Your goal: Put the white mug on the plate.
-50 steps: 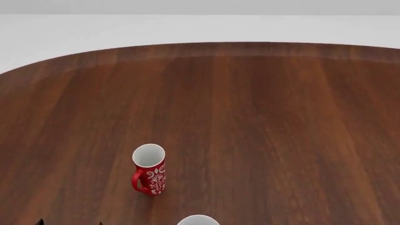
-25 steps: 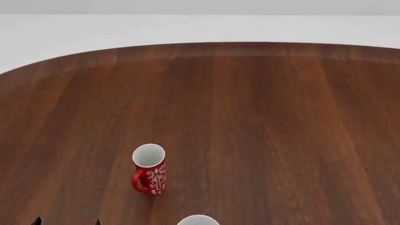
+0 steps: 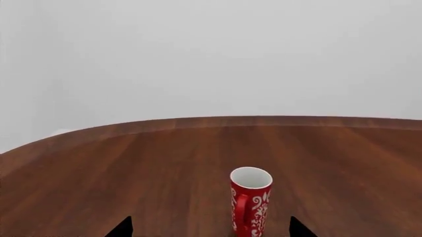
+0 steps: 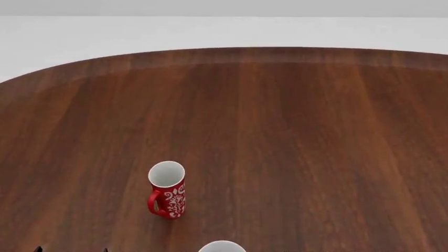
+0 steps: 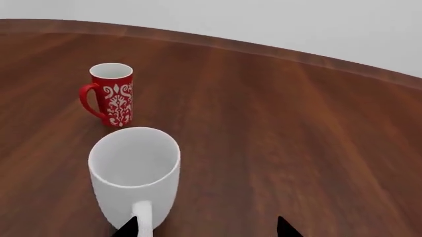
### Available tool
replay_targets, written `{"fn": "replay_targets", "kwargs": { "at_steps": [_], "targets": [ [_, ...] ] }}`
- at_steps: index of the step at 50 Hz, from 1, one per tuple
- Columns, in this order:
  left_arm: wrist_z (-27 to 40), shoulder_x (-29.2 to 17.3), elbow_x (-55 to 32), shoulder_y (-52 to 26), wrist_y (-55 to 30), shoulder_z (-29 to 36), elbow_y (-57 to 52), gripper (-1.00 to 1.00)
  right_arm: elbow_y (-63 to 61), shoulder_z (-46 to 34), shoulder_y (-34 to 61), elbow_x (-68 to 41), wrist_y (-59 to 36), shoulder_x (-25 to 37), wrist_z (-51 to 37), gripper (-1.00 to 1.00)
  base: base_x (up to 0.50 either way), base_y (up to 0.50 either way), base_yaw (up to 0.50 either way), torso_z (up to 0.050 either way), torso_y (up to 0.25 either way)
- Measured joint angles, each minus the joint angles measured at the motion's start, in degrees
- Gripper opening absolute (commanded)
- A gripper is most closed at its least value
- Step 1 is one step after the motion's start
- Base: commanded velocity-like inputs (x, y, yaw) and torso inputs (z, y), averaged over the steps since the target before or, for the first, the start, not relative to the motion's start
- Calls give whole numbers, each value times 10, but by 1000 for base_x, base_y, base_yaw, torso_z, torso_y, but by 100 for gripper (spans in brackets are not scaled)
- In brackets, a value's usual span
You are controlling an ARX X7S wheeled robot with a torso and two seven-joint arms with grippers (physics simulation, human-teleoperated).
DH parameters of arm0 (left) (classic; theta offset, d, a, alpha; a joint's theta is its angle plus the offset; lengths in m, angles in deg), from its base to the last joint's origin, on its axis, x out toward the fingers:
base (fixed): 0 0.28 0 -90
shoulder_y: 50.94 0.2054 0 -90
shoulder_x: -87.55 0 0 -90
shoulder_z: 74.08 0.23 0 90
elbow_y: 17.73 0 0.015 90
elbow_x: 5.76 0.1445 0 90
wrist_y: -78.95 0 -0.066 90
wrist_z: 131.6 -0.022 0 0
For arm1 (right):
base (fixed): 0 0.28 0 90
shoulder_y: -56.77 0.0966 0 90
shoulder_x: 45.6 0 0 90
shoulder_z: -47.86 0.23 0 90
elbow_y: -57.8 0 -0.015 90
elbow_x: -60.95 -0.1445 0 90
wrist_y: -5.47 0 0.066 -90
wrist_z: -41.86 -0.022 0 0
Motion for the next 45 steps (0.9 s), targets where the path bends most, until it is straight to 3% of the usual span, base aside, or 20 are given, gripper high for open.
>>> {"fn": "replay_targets", "kwargs": {
  "at_steps": [45],
  "targets": [
    [18,-25,-24,38,12,-9,-41,100,157,-52,81,-22,11,-13,56,100,0,0,0,0,0]
  ]
}}
